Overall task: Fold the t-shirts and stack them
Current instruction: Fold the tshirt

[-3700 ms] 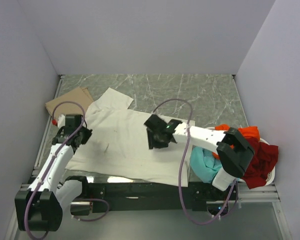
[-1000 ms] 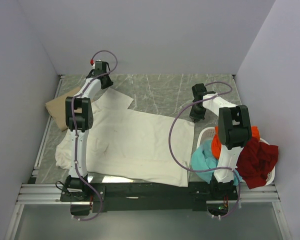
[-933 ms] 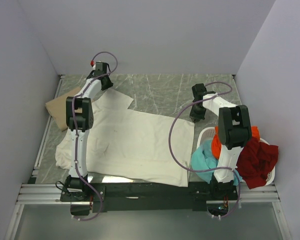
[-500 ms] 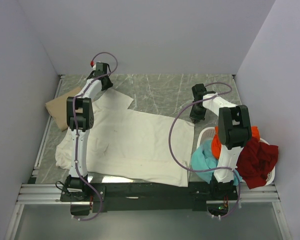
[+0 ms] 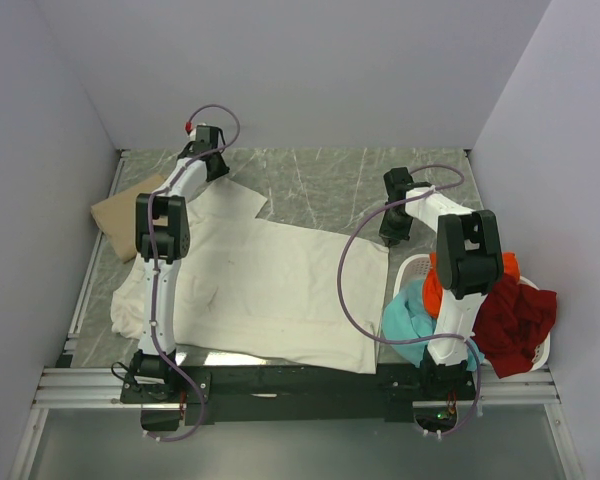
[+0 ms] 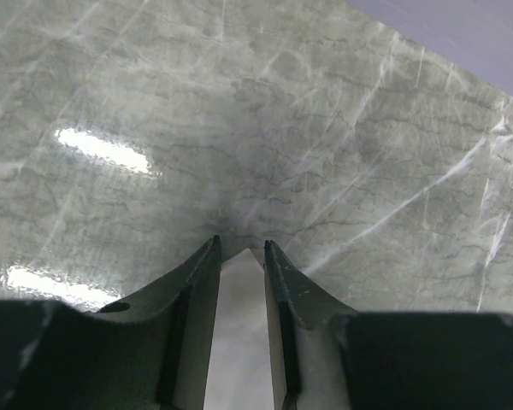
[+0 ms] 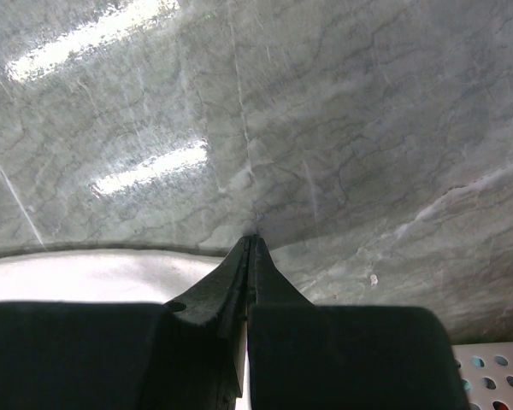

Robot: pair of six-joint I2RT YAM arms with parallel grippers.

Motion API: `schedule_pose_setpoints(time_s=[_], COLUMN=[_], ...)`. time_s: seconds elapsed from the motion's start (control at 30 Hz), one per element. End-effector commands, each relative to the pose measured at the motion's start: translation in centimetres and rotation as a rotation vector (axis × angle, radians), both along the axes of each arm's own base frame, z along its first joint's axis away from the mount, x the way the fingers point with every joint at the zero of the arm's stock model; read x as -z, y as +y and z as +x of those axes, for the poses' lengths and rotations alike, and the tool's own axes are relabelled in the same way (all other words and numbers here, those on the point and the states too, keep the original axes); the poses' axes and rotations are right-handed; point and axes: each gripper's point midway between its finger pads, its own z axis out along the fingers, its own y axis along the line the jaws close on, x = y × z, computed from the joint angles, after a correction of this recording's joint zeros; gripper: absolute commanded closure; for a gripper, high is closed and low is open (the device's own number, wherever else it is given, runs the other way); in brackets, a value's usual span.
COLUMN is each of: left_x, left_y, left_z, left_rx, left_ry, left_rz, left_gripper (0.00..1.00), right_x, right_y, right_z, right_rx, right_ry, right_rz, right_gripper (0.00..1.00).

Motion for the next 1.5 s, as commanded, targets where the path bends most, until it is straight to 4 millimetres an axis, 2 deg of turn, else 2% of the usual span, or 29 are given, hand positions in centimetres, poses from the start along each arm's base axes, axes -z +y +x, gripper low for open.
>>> schedule_pose_setpoints(time_s=[0.0,0.3,0.4,0.5,0.53,0.6,0.67,0.8,1.2,1.27,1.33,1.37,1.47], left_x=[1.5,3.1,2.7,0.8,-2.7,-3.0,-4.5,-5.7,-10.9,-11.8,-11.7,-12.1,-10.2], left_y=[-0.9,-0.8,-0.8,-0.6,-0.6,-0.6,-0.9,-1.1,0.6,0.5,0.6,0.6,1.4], left_z=[-1.0,-2.0,-2.0,-1.8,-1.0,-1.0,-0.5,0.0,2.1,2.5,2.8,3.1,3.0], left_rx=[0.032,0.032,0.035,0.029,0.022,0.017,0.033,0.044,-0.010,0.000,0.009,0.018,0.003], left_ry=[0.054,0.109,0.105,0.067,-0.021,-0.030,-0.070,-0.098,-0.242,-0.266,-0.268,-0.273,-0.219], left_rz=[0.007,0.013,0.018,0.003,-0.040,-0.059,-0.097,-0.144,-0.230,-0.254,-0.261,-0.256,-0.232], left_gripper=[0.67,1.00,1.00,1.00,1.00,1.00,1.00,1.00,1.00,1.00,1.00,1.00,1.00], right_x=[-1.7,-2.0,-2.5,-3.9,-5.3,-5.7,-6.6,-8.1,-9.1,-8.6,-9.2,-8.6,-8.9], right_y=[0.0,0.1,0.2,0.4,0.7,0.8,1.0,1.1,0.8,0.7,0.6,0.7,0.5], right_z=[0.1,-0.1,0.2,0.8,1.5,1.8,2.5,4.2,7.4,7.8,8.6,8.6,9.4], right_rx=[-0.002,-0.001,-0.003,-0.003,0.000,0.002,0.000,0.000,-0.002,-0.004,-0.004,-0.003,-0.002], right_ry=[-0.022,-0.031,-0.042,-0.071,-0.103,-0.112,-0.133,-0.172,-0.188,-0.175,-0.192,-0.172,-0.181], right_rz=[0.013,0.020,0.024,0.038,0.051,0.057,0.065,0.061,0.028,0.022,0.017,0.015,0.016], right_gripper=[1.00,1.00,1.00,1.00,1.00,1.00,1.00,1.00,1.00,1.00,1.00,1.00,1.00])
